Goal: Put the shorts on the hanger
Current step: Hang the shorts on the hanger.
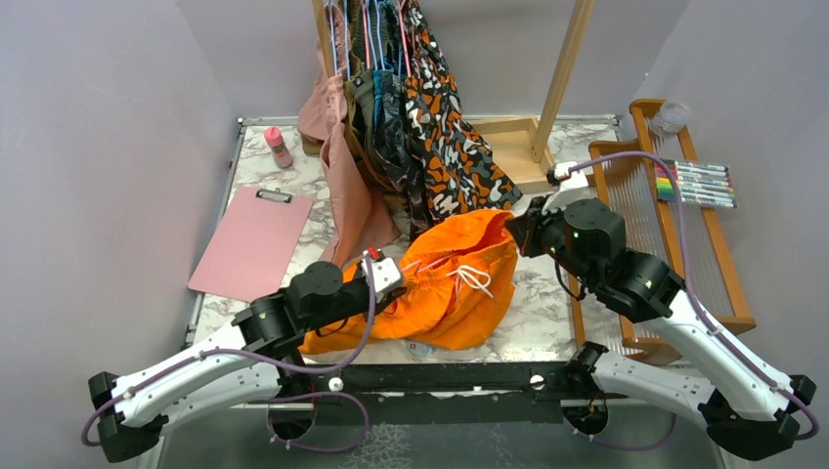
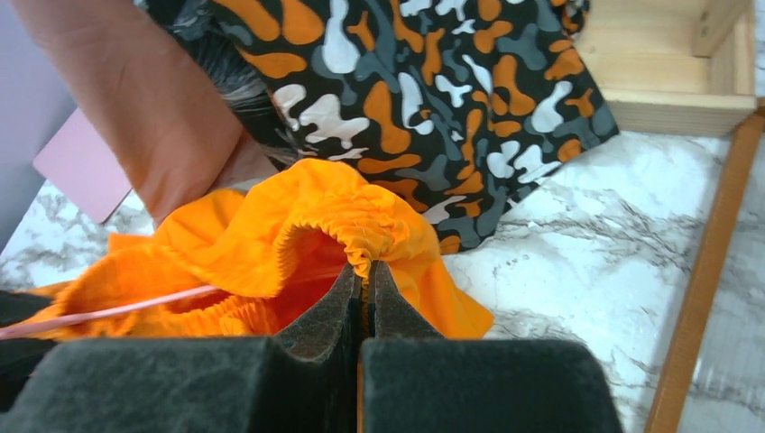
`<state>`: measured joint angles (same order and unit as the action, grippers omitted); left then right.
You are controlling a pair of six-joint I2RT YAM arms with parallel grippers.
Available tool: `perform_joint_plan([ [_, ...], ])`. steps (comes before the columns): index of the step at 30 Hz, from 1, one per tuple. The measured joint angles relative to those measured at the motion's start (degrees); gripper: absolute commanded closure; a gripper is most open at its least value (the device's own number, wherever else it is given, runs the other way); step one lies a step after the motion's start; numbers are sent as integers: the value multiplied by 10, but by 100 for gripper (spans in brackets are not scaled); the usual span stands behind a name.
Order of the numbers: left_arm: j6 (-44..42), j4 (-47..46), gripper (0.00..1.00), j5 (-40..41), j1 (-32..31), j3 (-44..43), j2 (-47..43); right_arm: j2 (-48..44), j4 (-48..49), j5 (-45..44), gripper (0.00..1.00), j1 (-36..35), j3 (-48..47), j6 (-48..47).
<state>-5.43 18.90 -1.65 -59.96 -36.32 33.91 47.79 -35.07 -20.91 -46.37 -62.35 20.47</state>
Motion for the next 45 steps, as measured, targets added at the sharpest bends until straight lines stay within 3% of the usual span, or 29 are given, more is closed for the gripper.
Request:
perform_joint_plan([
  [9,20,-85,100,0,0,2,41,65,1,163,99,3,-75,-21],
  [14,22,-154,100,0,0,-18,45,124,-2,248,99,4,-249,-29],
  [18,22,-209,100,5,0,-70,49,132,61,315,99,4,-353,-25],
  [21,34,-235,100,26,0,-71,37,95,101,328,99,3,-313,-20],
  [25,72,-229,100,64,0,-22,11,45,119,318,99,3,-165,-1],
  [30,115,-189,100,96,0,37,-4,58,82,304,99,4,-27,26],
  [33,114,-174,100,105,0,26,2,85,43,302,99,4,-50,23],
  [35,101,-165,100,106,0,-17,22,110,19,302,99,4,-132,13],
  [38,77,-162,100,102,0,-110,61,136,47,312,99,6,-282,-2],
  [40,65,-175,100,95,0,-166,78,122,92,328,99,6,-322,-6],
  [42,61,-199,100,81,0,-186,79,90,139,343,99,6,-303,-4],
  [45,66,-231,100,68,0,-146,53,24,196,353,99,6,-199,12],
])
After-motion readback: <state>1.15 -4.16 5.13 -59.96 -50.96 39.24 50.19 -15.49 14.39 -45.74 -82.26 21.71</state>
